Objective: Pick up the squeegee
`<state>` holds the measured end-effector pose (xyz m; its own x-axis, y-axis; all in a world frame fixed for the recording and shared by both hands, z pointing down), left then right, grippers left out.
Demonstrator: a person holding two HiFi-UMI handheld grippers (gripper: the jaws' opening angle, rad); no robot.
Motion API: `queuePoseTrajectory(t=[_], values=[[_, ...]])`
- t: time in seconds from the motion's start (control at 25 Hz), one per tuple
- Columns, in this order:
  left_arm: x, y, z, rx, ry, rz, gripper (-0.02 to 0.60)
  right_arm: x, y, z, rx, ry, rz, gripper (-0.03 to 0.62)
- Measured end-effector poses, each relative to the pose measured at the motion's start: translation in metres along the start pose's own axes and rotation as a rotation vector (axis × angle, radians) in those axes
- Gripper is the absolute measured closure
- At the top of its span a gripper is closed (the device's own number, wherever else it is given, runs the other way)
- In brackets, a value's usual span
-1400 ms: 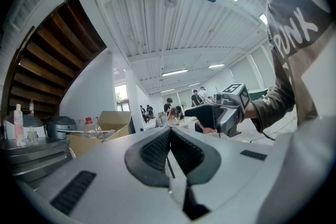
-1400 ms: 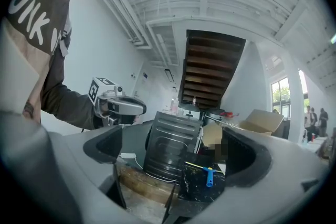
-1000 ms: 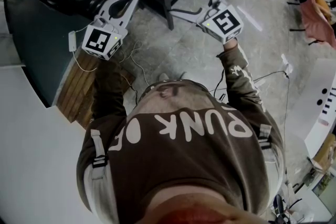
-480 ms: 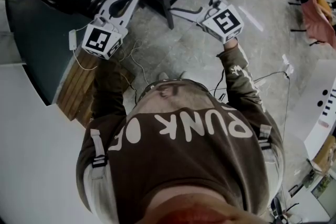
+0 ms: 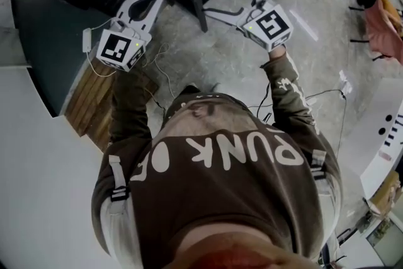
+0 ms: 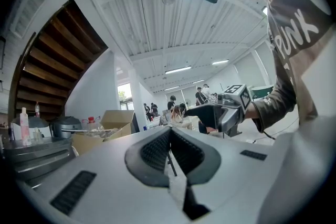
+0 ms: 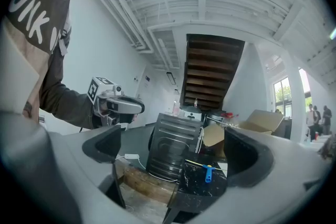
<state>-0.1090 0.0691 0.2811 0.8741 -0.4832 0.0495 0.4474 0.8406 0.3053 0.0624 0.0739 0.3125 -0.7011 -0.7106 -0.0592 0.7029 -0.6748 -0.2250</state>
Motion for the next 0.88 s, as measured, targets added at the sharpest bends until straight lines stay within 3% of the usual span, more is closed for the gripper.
queuePoseTrajectory(t=[0.44, 0.88], values=[[0.015, 0.013, 0.000, 0.005, -0.017, 0.006, 0.580, -0.013, 0.010, 0.005, 0.025, 0.009, -0.004, 0.000], [0.042, -0.026, 0.023, -0.006, -0.014, 0.002, 0.580, 0.016, 0.043, 0.028, 0.020, -0.035, 0.004, 0.000]])
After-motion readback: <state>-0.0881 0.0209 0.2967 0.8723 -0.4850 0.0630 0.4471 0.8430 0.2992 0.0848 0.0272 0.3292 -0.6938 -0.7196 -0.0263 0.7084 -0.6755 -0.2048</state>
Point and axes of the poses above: the fingertips, and each gripper's own axes: x forward along the fingers, y to its right, z out of its underside, the point moved 4 cm from there along -x, backward along the fingers, and after that the axes turned 5 degrees about z, right-handed, at the moved point
